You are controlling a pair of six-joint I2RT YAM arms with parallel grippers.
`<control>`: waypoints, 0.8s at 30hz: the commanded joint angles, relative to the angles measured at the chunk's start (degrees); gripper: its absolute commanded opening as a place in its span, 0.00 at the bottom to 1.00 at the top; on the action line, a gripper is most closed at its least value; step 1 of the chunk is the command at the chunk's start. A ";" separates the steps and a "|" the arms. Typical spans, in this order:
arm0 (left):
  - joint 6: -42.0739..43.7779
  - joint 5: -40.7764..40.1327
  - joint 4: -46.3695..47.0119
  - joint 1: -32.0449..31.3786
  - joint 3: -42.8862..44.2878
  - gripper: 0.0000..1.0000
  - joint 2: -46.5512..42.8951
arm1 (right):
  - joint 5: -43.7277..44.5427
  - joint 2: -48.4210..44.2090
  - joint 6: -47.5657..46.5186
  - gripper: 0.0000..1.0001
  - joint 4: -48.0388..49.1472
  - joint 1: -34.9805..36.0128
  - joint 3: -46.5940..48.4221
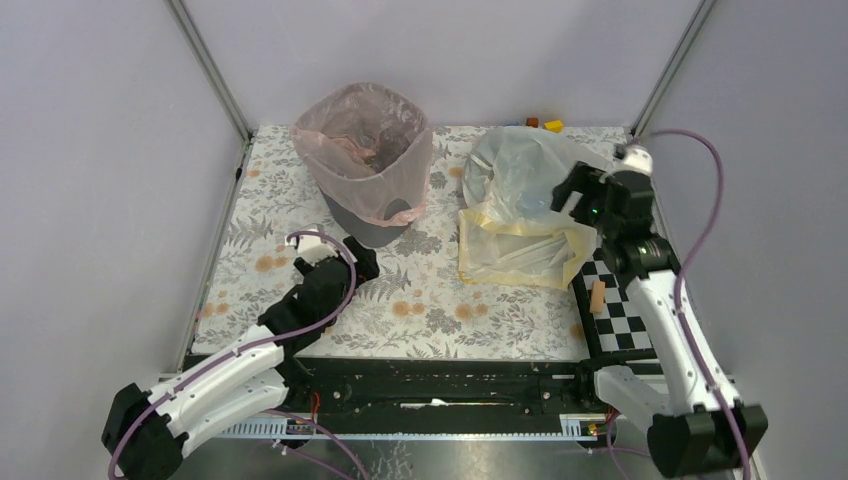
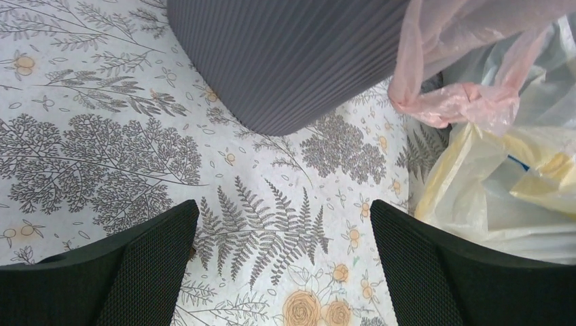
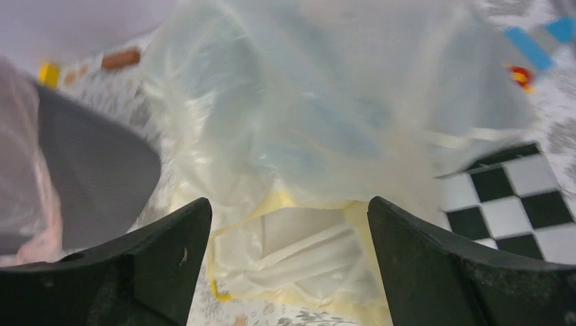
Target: Put the trash bags into the trash bin
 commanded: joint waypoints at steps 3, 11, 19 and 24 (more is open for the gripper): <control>4.41 5.73 -1.22 1.03 3.95 0.99 3.34 | 2.13 14.88 -6.22 0.92 -4.21 16.36 12.03; 8.39 7.87 2.16 1.15 0.42 0.99 0.55 | 15.86 28.77 4.48 0.97 0.55 20.09 16.41; 10.11 11.18 6.11 1.15 -4.34 0.99 -4.00 | 21.01 41.94 4.05 1.00 2.81 17.14 22.59; 9.75 8.72 7.55 1.17 -5.67 0.99 -1.72 | 12.95 48.94 4.81 0.98 9.16 10.32 24.39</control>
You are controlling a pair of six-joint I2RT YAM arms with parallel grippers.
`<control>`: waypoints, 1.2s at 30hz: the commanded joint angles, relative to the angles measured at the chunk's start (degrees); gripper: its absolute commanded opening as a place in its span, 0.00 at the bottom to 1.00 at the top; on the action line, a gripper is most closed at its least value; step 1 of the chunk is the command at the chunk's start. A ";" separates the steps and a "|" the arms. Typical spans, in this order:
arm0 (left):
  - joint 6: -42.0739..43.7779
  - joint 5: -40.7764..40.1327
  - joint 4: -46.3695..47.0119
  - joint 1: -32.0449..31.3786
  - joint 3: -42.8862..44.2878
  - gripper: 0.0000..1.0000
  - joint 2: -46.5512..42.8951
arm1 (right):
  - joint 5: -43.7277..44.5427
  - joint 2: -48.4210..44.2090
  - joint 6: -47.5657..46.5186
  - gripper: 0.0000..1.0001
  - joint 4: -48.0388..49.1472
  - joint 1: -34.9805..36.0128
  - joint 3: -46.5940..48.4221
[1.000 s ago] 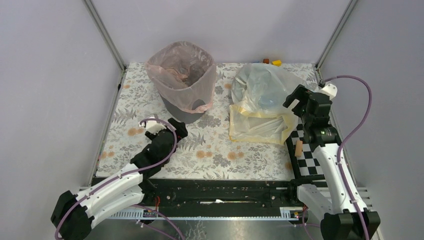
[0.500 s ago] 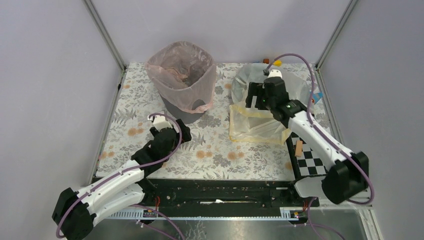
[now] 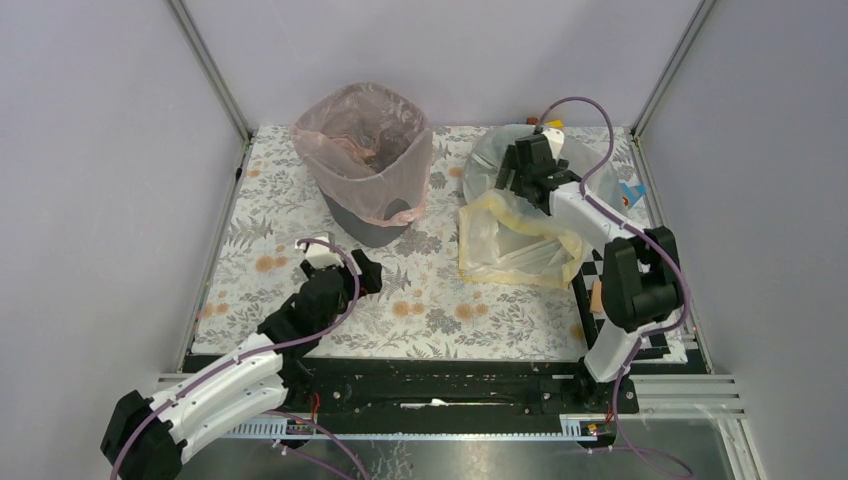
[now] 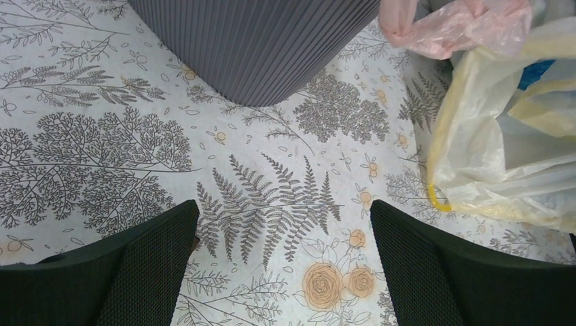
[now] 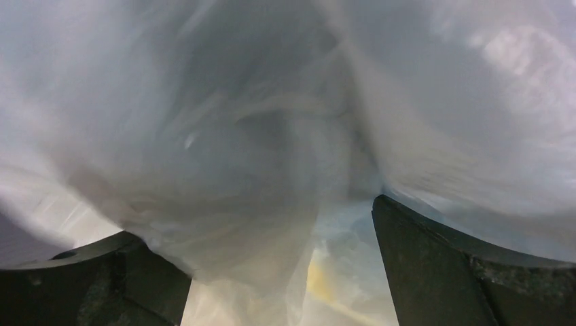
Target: Put the trash bags into the trash bin
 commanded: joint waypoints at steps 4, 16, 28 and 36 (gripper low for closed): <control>-0.20 -1.33 4.24 0.41 -1.15 0.99 2.33 | -1.27 8.36 -1.43 1.00 3.86 -5.58 9.70; 4.23 8.37 7.46 0.35 -4.66 0.99 -7.77 | -8.47 -14.65 -10.70 1.00 11.35 -5.58 -6.10; 11.63 15.04 15.48 0.31 -7.71 0.99 -7.79 | -14.53 -44.23 -6.72 1.00 27.48 -5.60 -36.33; 16.07 11.05 22.70 0.35 -10.30 0.99 -10.65 | -12.09 -61.83 -6.34 1.00 28.61 -5.58 -52.74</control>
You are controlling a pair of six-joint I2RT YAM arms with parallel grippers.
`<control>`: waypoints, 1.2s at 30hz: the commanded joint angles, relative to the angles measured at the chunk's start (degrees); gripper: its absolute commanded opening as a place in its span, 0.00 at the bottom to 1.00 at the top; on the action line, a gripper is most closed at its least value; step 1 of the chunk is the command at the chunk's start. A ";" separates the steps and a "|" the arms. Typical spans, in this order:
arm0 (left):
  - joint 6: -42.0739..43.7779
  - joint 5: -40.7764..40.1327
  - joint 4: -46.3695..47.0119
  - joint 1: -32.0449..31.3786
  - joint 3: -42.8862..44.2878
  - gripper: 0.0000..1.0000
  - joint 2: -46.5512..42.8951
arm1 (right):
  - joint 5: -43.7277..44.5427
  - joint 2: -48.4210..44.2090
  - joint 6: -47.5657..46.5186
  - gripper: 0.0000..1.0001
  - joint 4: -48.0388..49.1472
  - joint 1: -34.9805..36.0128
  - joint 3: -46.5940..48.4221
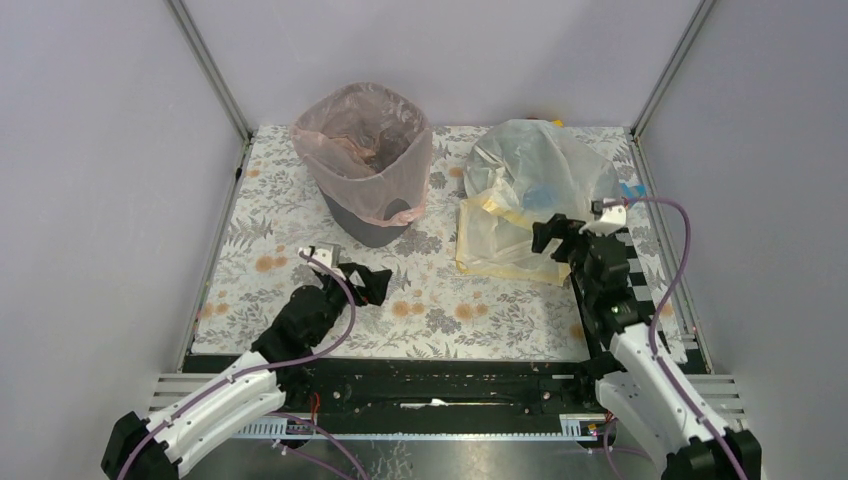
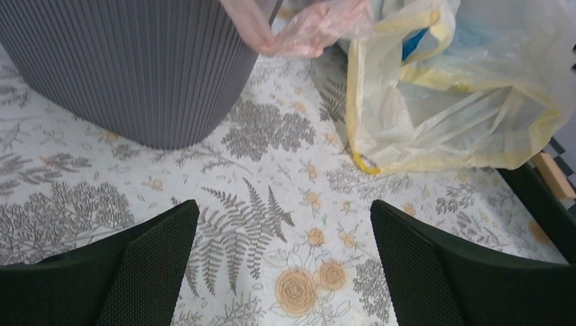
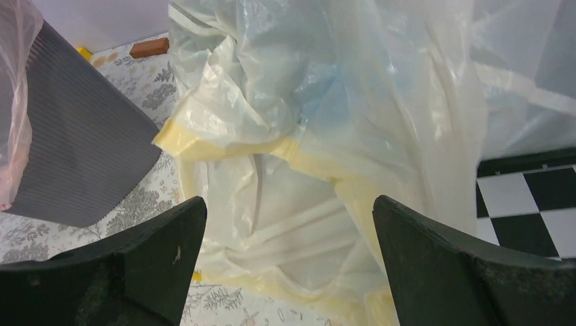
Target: Put the trash bags into the trash bin
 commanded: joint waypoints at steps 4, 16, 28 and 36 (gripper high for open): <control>4.47 -3.96 11.44 0.26 -3.04 0.99 -1.74 | 1.06 -16.56 0.64 1.00 4.40 0.29 -12.75; 16.15 -22.12 23.75 2.74 -9.00 0.99 -5.07 | 8.78 -12.11 -3.18 1.00 16.26 0.31 -20.73; 23.56 -19.15 37.65 16.07 -10.59 0.99 11.13 | 6.45 10.76 -14.80 1.00 36.86 -5.67 -22.10; 18.47 -5.58 49.34 31.85 -7.88 0.99 30.08 | -0.53 34.08 -17.49 0.93 42.37 -9.09 -9.90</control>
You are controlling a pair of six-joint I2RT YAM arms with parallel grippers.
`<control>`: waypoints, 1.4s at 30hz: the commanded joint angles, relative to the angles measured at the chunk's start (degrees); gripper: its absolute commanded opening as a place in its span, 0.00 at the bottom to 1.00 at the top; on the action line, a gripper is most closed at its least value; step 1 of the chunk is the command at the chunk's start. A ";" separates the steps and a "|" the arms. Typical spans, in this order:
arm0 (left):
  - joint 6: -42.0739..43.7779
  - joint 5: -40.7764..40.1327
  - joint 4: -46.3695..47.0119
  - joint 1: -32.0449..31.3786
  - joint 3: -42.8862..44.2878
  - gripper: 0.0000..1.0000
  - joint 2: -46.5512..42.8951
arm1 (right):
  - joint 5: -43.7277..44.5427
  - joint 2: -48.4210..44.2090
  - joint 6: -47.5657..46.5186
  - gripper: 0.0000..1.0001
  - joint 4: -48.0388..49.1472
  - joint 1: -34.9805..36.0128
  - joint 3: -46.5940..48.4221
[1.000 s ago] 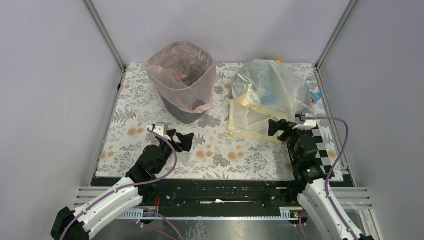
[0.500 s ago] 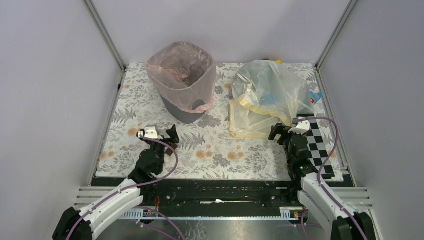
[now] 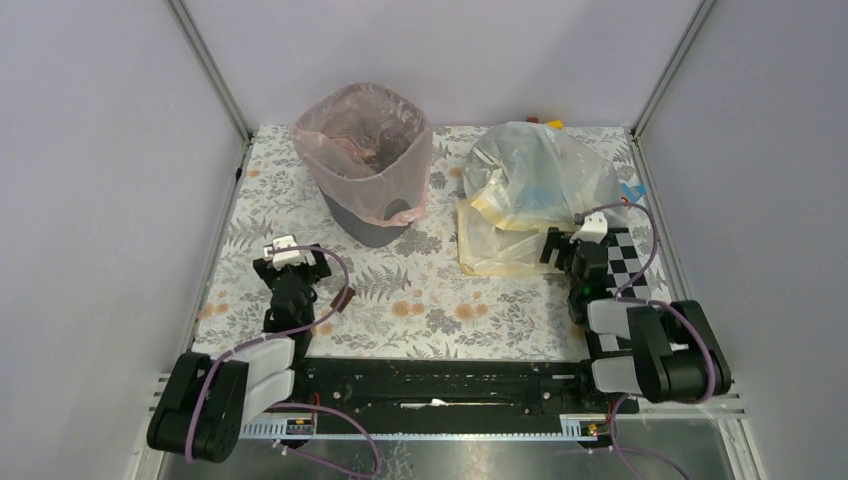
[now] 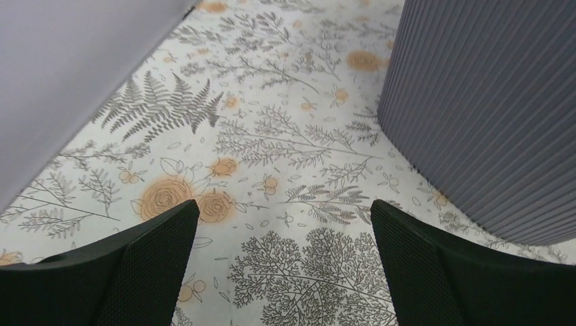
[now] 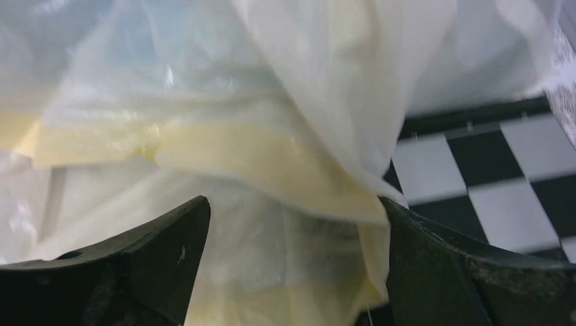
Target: Put the trash bags into the trash bin
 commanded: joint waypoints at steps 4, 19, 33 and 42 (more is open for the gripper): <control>-2.73 12.54 10.45 7.44 3.73 0.99 8.41 | -4.18 15.23 -1.29 0.93 22.38 -6.32 3.21; -0.46 20.86 21.07 9.29 10.44 0.99 29.27 | 1.59 14.62 0.60 1.00 18.67 -6.56 4.48; 1.55 24.48 15.53 9.29 13.88 0.99 29.74 | 1.53 14.58 0.64 1.00 18.67 -6.57 4.48; 1.47 24.98 15.16 9.29 14.16 0.99 29.85 | 1.60 14.62 0.63 1.00 18.67 -6.56 4.51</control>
